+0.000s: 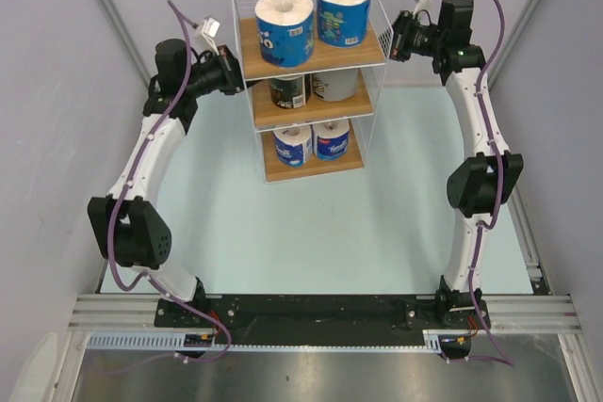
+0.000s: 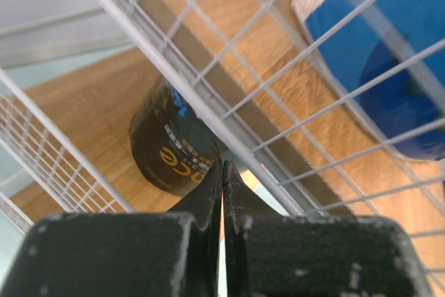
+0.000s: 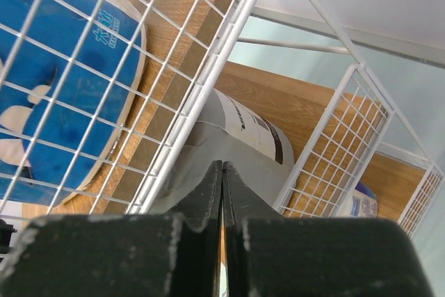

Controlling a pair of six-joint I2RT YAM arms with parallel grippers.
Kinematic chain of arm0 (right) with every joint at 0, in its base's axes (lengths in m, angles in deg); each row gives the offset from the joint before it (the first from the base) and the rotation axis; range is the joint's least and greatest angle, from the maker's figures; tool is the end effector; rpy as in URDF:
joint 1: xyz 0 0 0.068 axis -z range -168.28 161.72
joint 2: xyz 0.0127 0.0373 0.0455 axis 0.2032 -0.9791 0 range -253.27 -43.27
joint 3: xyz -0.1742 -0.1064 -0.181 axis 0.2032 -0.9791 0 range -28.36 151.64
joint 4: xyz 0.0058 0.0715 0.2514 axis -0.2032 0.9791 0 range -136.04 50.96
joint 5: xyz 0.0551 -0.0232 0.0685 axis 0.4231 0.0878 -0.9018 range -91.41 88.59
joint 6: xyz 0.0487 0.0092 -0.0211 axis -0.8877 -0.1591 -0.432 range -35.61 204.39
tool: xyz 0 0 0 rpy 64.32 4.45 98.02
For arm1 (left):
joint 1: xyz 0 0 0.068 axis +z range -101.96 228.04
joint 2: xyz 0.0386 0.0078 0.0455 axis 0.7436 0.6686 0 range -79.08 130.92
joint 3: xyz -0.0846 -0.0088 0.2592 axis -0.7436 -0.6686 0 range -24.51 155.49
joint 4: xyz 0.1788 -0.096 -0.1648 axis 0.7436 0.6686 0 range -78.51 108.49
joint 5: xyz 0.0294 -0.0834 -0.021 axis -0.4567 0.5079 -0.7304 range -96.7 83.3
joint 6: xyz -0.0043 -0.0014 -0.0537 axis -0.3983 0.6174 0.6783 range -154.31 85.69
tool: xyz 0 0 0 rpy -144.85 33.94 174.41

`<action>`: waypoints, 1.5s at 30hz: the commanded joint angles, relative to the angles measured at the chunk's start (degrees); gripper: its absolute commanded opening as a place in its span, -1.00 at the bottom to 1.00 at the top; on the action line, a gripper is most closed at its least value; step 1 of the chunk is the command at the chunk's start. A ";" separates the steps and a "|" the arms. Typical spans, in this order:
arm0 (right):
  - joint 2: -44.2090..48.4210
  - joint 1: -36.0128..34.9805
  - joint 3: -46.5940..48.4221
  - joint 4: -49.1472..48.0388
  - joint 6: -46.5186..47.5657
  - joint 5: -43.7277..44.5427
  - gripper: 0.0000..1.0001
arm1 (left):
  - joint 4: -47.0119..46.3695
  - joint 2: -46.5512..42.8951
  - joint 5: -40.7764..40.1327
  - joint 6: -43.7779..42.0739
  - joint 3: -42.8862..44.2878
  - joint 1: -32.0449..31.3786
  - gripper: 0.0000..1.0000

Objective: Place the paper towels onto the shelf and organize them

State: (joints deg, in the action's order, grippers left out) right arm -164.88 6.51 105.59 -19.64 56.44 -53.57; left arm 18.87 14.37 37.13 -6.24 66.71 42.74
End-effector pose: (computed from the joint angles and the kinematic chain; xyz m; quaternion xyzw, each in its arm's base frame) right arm 0.4733 0.0715 0.4262 -0.1257 0.7474 0.4899 0.4308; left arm 0.3774 -0.0597 0.4108 0.0962 0.7423 -0.4450 0.4917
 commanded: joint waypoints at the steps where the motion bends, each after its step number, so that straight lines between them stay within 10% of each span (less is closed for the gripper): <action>1: -1.53 0.03 0.70 -1.43 -0.35 -2.68 -1.00 | 2.38 0.68 3.80 -2.41 2.47 -0.76 -0.99; 28: -1.28 -2.52 -0.35 1.65 3.77 -5.24 -1.00 | 3.95 3.85 7.58 -3.90 2.74 -3.58 -0.99; 45: 14.28 11.54 -20.13 -16.73 -9.76 6.71 -1.00 | 8.36 -12.31 -10.42 -5.75 -5.69 1.60 -0.99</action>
State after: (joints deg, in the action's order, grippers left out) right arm -156.66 17.04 85.37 -34.00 47.90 -51.28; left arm 27.90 9.34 32.57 -12.34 64.31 42.34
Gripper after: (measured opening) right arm 0.007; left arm 0.004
